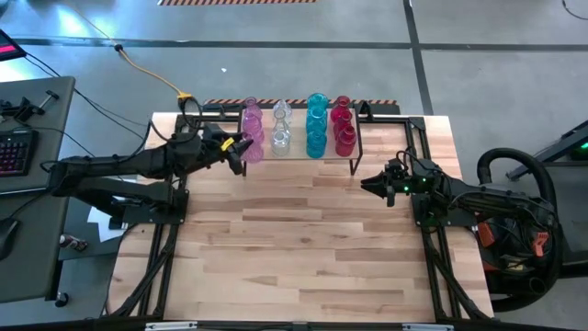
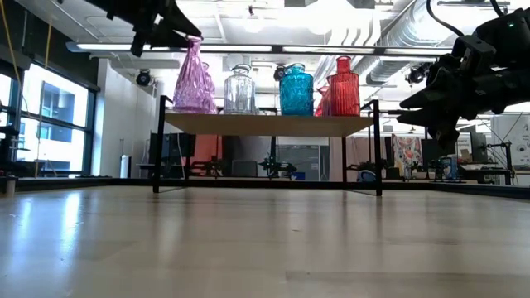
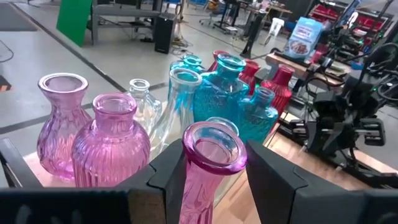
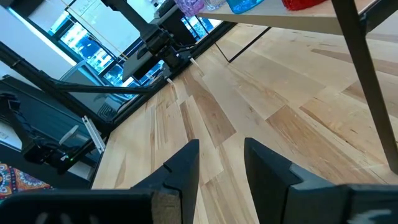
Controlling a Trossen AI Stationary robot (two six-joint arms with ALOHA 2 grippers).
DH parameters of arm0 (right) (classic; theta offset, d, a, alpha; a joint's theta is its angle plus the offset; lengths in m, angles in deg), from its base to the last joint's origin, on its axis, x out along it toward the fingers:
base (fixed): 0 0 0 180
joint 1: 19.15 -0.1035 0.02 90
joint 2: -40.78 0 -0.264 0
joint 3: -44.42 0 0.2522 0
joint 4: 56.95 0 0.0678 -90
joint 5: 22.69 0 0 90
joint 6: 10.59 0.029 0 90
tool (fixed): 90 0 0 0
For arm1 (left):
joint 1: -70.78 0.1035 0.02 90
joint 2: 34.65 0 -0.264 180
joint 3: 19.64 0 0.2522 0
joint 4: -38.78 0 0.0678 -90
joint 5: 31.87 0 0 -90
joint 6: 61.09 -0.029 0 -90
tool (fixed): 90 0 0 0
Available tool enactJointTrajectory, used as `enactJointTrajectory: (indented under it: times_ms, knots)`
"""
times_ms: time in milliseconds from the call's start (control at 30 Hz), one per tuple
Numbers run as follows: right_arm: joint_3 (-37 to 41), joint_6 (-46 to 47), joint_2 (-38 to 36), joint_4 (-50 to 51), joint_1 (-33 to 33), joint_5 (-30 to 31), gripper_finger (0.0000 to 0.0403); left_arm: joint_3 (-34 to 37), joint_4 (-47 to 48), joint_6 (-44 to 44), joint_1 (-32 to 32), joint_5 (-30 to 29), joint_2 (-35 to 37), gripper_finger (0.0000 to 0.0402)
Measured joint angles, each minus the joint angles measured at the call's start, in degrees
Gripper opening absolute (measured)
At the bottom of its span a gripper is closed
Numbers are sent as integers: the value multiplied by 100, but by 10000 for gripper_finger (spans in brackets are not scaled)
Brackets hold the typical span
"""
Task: Sort vases onto shelf
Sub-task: Put the light violet vase on the shelf aligned with the other light violet vases
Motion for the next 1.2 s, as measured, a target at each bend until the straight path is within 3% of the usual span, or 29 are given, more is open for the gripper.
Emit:
enactJointTrajectory:
  times_ms: [1200]
  knots:
    - [0, 0, 2, 0, -2, -2, 108, -4, -168, -48, 153, -199, -195, 139]
